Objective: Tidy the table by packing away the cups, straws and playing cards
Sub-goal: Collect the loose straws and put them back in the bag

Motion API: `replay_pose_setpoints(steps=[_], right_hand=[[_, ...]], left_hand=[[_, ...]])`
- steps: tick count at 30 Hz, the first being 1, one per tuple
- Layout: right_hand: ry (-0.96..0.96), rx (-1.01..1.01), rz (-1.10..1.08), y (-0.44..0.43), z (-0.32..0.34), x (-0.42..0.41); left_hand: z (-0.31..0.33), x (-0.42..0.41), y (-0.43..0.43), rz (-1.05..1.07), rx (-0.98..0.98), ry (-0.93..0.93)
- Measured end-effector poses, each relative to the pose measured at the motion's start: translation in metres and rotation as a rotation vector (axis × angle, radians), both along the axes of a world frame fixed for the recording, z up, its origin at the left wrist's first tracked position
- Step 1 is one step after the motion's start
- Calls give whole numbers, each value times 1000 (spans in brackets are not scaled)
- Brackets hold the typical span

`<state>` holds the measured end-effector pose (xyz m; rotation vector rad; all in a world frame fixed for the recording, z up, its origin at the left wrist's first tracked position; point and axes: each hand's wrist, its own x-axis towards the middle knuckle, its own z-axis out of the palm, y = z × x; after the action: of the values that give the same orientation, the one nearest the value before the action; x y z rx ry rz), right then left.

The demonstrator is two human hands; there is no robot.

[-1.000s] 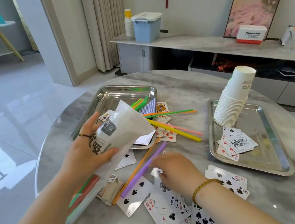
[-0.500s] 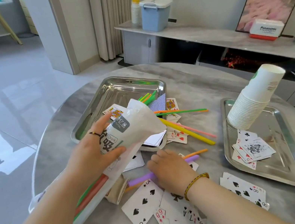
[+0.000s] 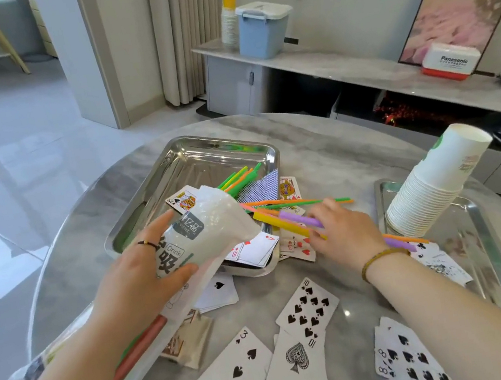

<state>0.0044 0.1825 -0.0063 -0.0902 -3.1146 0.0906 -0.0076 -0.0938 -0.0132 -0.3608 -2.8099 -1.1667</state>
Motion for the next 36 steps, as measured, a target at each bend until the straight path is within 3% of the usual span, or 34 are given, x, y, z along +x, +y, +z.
replay_pose_setpoints(steps=[4, 10, 20, 31, 34, 36], right_hand=[[-127, -75, -14, 3, -3, -35], [-233, 6, -40, -4, -14, -64], [48, 85, -8, 3, -12, -69], [216, 284, -71, 6, 13, -52], [332, 171, -61, 9, 24, -42], [370, -93, -56, 7, 32, -36]], left_hand=[[-3, -1, 0, -15, -23, 9], [-9, -7, -2, -39, -67, 25], [-18, -11, -2, -125, -188, 33], [-18, -10, -3, -207, -300, 29], [-17, -8, -2, -225, -347, 24], [-17, -7, -2, -234, -367, 18]])
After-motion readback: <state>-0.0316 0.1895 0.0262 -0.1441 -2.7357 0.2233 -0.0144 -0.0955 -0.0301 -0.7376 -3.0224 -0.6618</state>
